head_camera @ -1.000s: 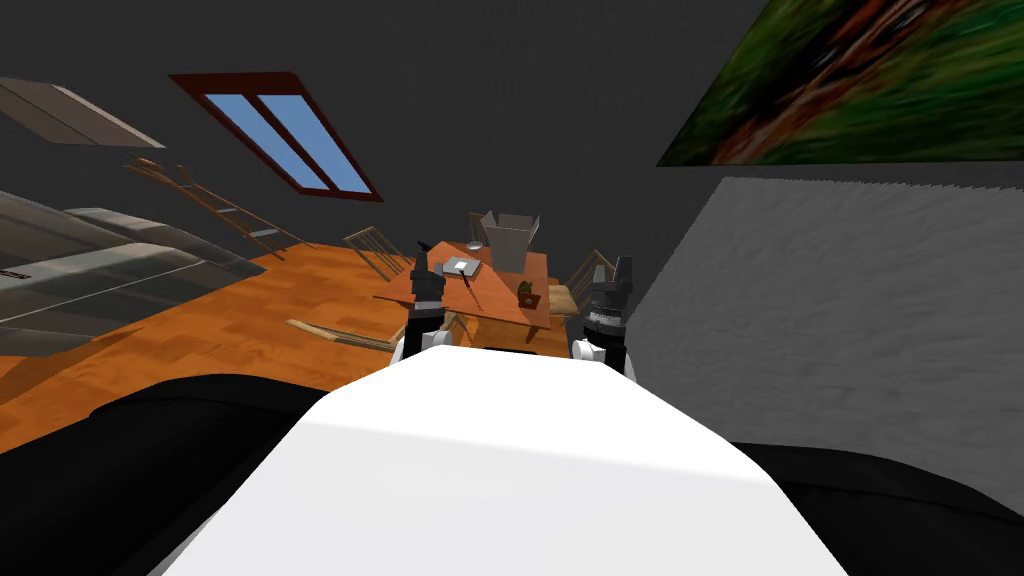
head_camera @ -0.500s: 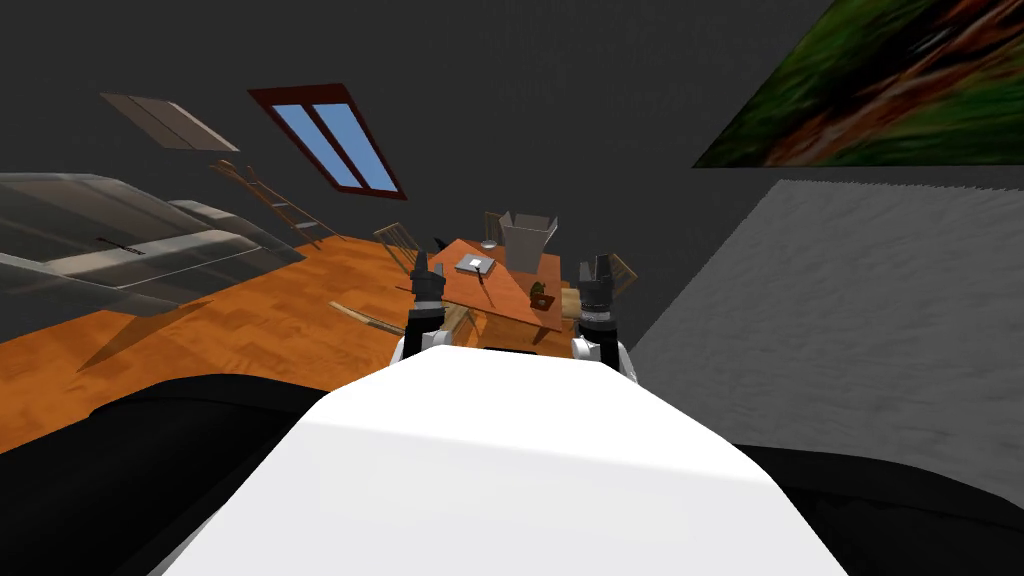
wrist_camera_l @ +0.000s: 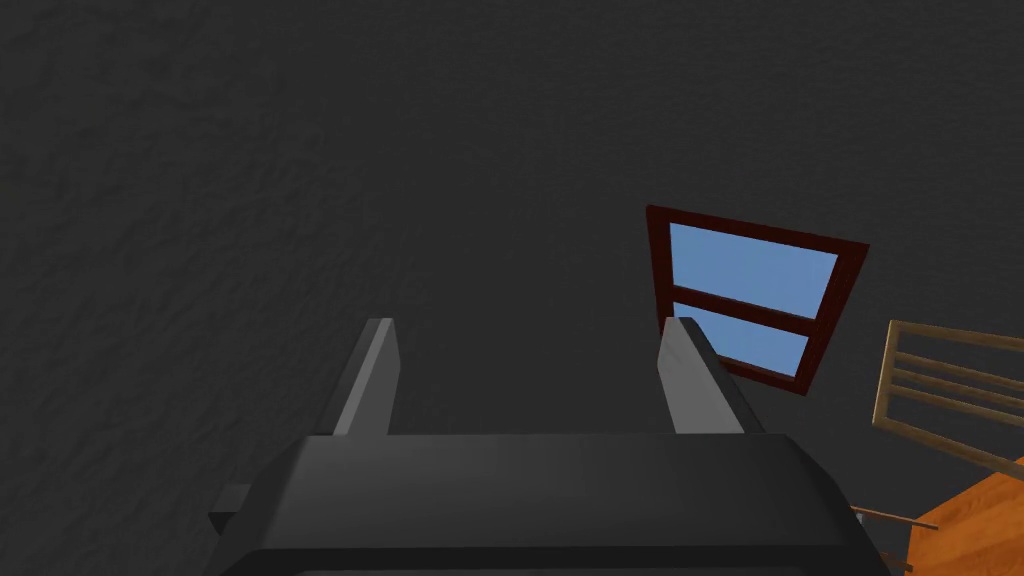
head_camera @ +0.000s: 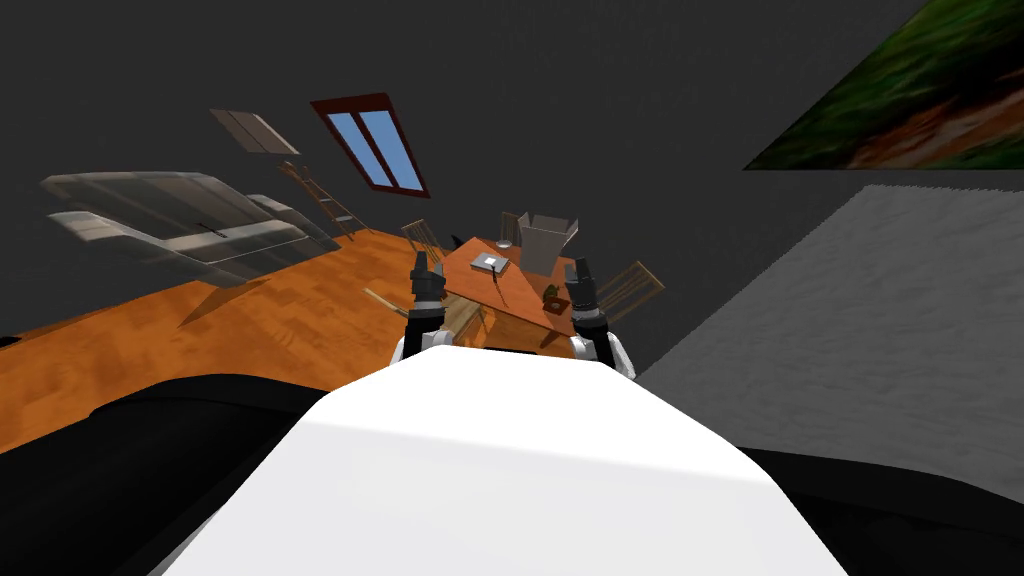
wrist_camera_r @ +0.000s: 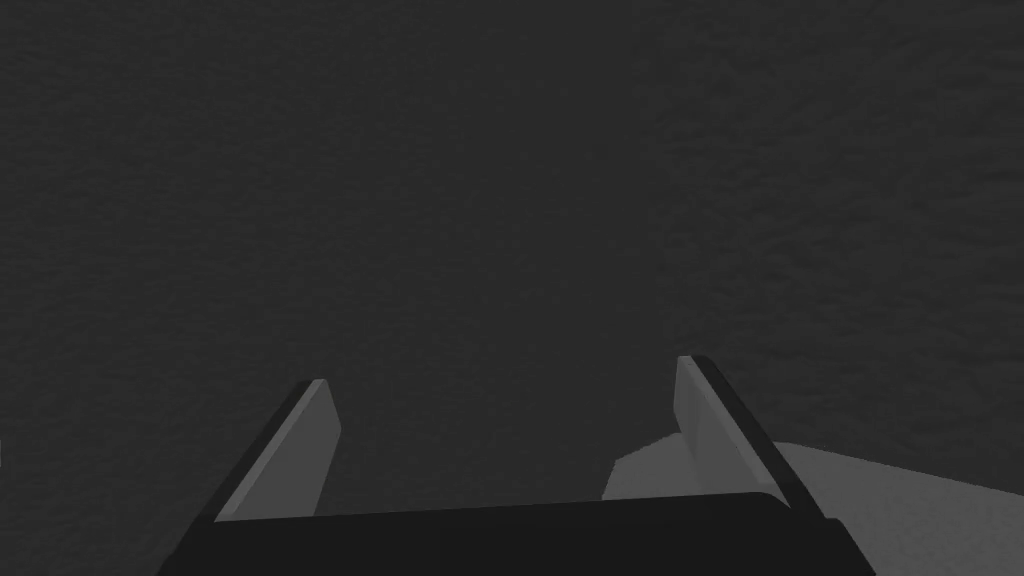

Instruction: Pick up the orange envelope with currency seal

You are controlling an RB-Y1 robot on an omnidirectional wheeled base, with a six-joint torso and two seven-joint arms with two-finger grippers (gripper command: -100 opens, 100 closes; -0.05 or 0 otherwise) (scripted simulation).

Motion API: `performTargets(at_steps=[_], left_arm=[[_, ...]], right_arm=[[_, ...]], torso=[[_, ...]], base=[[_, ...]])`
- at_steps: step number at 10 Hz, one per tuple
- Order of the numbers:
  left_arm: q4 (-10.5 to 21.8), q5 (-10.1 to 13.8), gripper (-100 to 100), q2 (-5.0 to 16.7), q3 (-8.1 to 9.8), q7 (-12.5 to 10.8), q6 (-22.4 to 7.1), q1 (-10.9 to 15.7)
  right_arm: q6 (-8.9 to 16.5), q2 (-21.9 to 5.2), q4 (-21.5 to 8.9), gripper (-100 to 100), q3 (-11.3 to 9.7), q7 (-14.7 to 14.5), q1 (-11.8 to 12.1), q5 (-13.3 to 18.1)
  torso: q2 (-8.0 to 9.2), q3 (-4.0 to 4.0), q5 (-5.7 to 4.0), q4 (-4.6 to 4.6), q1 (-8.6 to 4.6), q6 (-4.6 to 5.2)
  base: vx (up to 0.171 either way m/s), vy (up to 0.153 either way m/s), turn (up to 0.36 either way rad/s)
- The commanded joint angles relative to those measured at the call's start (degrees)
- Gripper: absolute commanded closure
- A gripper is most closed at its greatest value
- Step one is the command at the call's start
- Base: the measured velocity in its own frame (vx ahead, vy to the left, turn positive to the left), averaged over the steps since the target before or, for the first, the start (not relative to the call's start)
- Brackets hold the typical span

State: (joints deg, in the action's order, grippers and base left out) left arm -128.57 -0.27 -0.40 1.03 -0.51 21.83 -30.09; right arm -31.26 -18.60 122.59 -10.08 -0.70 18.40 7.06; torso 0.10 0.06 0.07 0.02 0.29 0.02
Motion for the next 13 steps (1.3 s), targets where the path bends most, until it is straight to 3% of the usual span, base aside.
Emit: performTargets(at_steps=[1,3,8,11,12,13], left_arm=[[0.0,0.0,0,0.0,0.0,0.0,0.0,0.0],[0.0,0.0,0,0.0,-0.01,0.0,0.0,0.01],[0.0,0.0,0,0.0,0.0,0.0,0.0,0.0],[0.0,0.0,0,0.01,0.01,0.0,0.0,-0.01],[0.0,0.0,0,0.0,0.0,0.0,0.0,0.0],[0.0,0.0,0,0.01,0.01,0.0,0.0,-0.01]], right_arm=[[-0.68,-2.86,-1.94,-100,-1.49,0.71,-1.69,0.99],[-1.68,-6.61,-5.05,-100,-4.13,1.81,-4.27,2.79],[-2.73,-13.09,-8.54,-100,-6.86,2.71,-6.69,4.73],[-3.83,-18.19,-12.36,-100,-9.66,3.38,-8.83,6.79],[-3.83,-18.63,-12.36,-100,-9.66,3.38,-8.83,6.79],[-4.38,-21.04,-14.37,-100,-11.07,3.61,-9.77,7.84]], torso=[[0.0,0.0,0.0,0.0,0.0,0.0],[-0.05,-0.03,0.02,-0.01,0.09,-0.06],[0.0,0.0,-0.02,0.0,-0.07,-0.02],[-0.03,-0.02,-0.03,-0.01,-0.16,0.04],[-0.08,-0.04,-0.02,-0.02,-0.09,-0.01],[-0.04,-0.03,-0.03,-0.01,-0.14,0.05]], base=[[-0.012,0.09,0.215],[0.006,0.105,0.388],[0.001,0.069,0.145],[0.016,0.052,0.203],[0.017,0.044,0.112],[0.012,0.049,0.197]])
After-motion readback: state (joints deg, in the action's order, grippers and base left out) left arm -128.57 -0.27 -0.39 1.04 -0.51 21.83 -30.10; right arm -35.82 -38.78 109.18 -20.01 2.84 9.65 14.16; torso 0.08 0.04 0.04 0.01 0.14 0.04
